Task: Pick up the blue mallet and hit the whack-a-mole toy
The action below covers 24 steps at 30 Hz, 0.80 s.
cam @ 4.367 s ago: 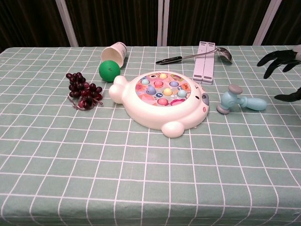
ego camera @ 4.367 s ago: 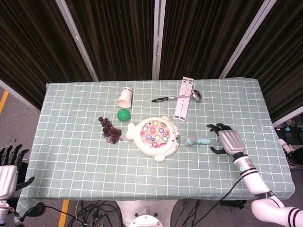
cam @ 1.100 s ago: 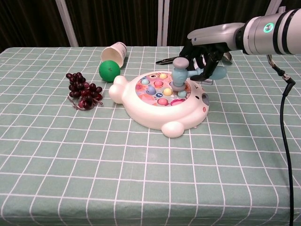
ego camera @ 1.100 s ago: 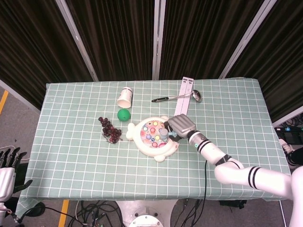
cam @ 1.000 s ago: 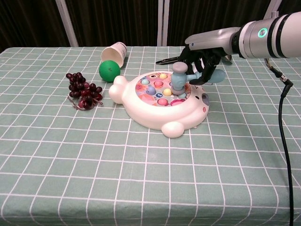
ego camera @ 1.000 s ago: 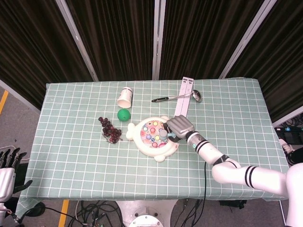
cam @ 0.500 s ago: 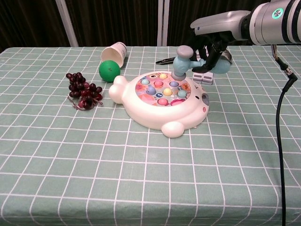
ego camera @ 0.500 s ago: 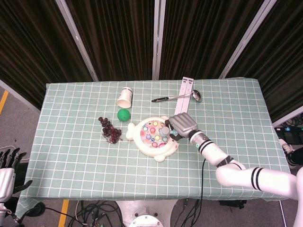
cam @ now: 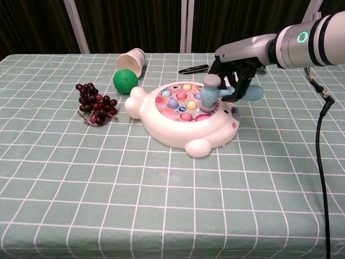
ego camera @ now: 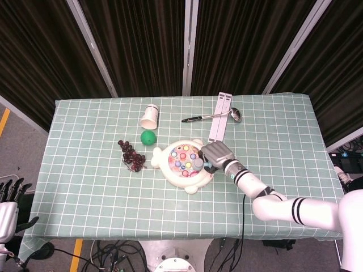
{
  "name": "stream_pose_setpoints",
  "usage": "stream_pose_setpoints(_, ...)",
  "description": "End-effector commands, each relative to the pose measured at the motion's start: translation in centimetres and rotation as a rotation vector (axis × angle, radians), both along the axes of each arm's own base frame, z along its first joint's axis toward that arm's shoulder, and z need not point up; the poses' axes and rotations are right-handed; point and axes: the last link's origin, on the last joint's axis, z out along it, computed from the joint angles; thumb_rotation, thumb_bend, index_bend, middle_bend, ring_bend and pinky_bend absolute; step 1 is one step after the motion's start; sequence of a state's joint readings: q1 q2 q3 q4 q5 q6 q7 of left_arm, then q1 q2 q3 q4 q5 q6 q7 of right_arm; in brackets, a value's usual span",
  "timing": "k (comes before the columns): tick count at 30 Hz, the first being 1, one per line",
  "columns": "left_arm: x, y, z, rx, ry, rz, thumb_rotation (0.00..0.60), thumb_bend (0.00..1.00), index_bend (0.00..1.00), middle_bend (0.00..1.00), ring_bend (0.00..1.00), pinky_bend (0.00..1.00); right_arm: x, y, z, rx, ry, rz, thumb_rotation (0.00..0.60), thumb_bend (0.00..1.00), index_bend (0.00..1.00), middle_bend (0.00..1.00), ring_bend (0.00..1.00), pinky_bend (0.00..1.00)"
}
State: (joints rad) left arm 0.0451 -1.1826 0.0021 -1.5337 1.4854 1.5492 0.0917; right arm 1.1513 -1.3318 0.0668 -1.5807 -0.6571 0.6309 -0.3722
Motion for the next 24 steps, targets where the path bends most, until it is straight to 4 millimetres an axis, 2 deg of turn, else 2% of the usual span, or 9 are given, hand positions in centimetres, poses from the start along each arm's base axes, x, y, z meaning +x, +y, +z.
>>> stream_pose_setpoints(1,0.0,0.0,0.0,0.002,0.000,-0.001,0.600,0.00,0.18,0.08,0.00,0.00,0.6,0.3,1.3,-0.025,-0.071,-0.004,0.600,0.59,0.83,0.69,0.60,0.72)
stream_pose_setpoints(4,0.1,0.0,0.0,0.001,0.000,-0.008,0.600,0.00,0.18,0.08,0.00,0.00,0.4,0.6,3.1,-0.047,-0.100,-0.003,0.600,0.59,0.83,0.69,0.60,0.72)
stream_pose_setpoints(7,0.2,0.0,0.1,0.002,0.002,-0.011,0.600,0.00,0.18,0.08,0.00,0.00,-0.9,0.7,4.6,-0.070,-0.101,-0.026,0.600,0.59,0.83,0.69,0.60,0.72)
stream_pose_setpoints(12,0.5,0.1,0.1,0.003,0.006,-0.018,0.600,0.00,0.18,0.08,0.00,0.00,-5.4,0.6,6.0,-0.114,-0.059,-0.112,0.600,0.59,0.82,0.69,0.60,0.72)
stream_pose_setpoints(17,0.8,0.4,0.1,0.002,0.011,-0.026,0.600,0.00,0.18,0.08,0.00,0.00,-9.5,0.9,5.8,-0.143,-0.060,-0.187,0.600,0.57,0.78,0.67,0.59,0.69)
stream_pose_setpoints(21,1.2,0.6,0.1,-0.004,0.017,-0.032,0.600,0.00,0.18,0.08,0.00,0.00,-12.1,1.0,4.8,-0.150,-0.080,-0.231,0.600,0.54,0.73,0.64,0.55,0.64)
stream_pose_setpoints(24,1.3,0.6,0.0,-0.008,0.020,-0.031,0.600,0.00,0.18,0.08,0.00,0.00,-13.3,1.0,3.9,-0.155,-0.074,-0.225,0.600,0.48,0.61,0.56,0.48,0.54)
